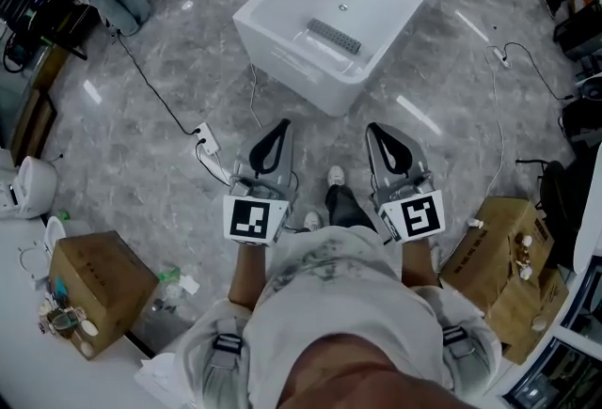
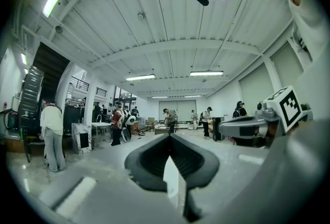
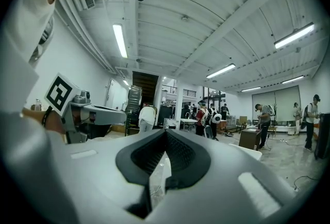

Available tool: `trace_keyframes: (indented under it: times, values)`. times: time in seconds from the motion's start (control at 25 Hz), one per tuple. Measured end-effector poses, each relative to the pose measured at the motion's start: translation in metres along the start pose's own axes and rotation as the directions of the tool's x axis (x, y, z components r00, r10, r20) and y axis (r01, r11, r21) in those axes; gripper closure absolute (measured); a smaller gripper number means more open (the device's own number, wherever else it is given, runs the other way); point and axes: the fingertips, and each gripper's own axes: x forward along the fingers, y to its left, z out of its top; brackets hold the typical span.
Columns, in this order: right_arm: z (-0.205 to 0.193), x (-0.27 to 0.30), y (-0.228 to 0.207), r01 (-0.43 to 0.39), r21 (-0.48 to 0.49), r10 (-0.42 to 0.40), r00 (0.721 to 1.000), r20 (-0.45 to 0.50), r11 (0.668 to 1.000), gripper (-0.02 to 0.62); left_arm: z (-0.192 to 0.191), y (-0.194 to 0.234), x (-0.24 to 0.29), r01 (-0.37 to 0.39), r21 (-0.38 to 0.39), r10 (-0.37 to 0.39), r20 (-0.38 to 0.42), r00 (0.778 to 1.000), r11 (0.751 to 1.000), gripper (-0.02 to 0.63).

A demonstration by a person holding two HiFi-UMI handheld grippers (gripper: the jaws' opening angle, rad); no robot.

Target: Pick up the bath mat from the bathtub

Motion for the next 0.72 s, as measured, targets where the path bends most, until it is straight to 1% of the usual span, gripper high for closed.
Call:
trace_keyframes:
  times: [0.16,0.36,0.52,0.72]
  values:
    - [0.0,0.027,-0.03,-0.032,0.003,0.032,0.999,0.022,0.999,0.594,0.005,0.004,0.038,-0.017,0.016,0.017,0.004,1.0,1.0,0.601]
    - [0.001,0.067,-0.077,-0.077,0.003,0.077,0.997,0.028,0.997,0.594,0.013,0.011,0.092,-0.047,0.019,0.047,0.0,0.999,0.999,0.601]
    - [0.003,0.093,-0.114,-0.11,-0.003,0.11,0.993,0.037,0.994,0.594,0.017,0.016,0.136,-0.069,0.055,0.069,-0.007,0.998,0.996,0.601]
    - [-0.002,0.117,-0.151,-0.116,0.001,0.116,0.992,0.04,0.993,0.594,0.016,0.019,0.178,-0.085,0.02,0.086,-0.007,0.996,0.996,0.601]
